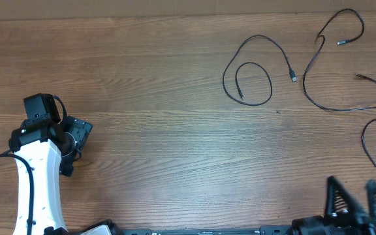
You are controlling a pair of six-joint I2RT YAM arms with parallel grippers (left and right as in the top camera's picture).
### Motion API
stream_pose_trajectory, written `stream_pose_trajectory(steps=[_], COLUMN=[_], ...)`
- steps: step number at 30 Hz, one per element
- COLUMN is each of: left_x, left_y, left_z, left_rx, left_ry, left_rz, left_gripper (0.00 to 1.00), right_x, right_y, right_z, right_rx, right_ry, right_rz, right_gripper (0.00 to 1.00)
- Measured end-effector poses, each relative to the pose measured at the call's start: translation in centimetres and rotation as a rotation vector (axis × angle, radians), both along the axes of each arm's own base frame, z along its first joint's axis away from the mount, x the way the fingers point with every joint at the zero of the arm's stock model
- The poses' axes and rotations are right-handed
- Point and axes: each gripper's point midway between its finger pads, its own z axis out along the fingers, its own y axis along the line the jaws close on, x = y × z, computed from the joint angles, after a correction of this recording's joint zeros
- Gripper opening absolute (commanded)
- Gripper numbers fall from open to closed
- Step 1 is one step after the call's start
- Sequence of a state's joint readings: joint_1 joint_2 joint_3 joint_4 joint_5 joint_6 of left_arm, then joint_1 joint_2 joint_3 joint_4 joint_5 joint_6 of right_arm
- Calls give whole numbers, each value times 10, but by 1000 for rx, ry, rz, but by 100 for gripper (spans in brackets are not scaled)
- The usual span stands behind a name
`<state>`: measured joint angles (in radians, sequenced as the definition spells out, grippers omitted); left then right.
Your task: Untangle cables
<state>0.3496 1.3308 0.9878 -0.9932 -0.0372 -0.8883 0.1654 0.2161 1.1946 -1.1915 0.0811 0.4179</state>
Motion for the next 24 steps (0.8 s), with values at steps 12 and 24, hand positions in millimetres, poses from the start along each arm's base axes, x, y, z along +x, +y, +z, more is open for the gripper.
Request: stream_pose_trajectory(steps=[12, 24], left_x=[0, -1], left_y=[0, 0], left_z=[0, 0], left_rx=[-1, -1], left_ry=[1, 2], left_rz=[0, 0], left_gripper=[100, 100], right_x=[15, 66], right_y=[3, 11], right_z=[29, -24], right_rx=[39, 42], right_ry=[-230, -250], right_rz=[0, -1], right_gripper=[100, 100])
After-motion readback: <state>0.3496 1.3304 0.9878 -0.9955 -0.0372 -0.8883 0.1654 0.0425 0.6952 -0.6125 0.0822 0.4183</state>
